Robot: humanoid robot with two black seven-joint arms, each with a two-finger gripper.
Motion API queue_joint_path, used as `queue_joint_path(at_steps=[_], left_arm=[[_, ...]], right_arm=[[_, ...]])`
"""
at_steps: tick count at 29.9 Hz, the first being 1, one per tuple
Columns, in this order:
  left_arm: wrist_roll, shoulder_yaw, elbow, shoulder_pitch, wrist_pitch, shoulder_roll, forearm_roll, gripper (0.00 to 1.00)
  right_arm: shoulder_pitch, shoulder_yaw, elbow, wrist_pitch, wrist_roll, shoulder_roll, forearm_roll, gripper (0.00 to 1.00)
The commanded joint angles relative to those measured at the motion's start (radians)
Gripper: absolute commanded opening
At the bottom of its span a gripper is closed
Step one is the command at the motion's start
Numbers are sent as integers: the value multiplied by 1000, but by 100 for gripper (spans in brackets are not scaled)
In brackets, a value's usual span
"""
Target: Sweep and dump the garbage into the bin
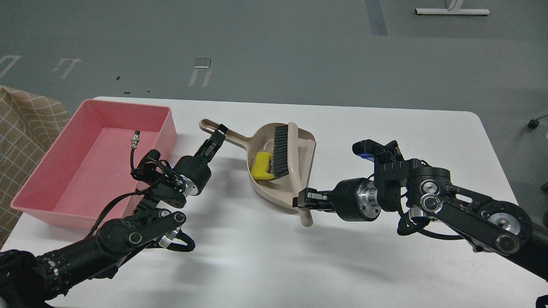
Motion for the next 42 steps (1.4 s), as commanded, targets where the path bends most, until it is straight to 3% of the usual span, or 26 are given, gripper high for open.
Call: queue_joint_path(at_steps=[1,16,23,42], left_arm=[[0,-1,0,0,0,2,0,0],[-1,-4,-1,-3,0,1,-38,0],[-6,-7,-36,-3,0,16,-64,0],[0,-10,-95,-18,0,62,-207,0]], right_arm=[[10,1,15,0,0,-4,3,2],[30,14,99,0,0,-185,9,3],[19,106,125,0,0,-283,17,2],[-2,195,124,0,0,-415,75,2]])
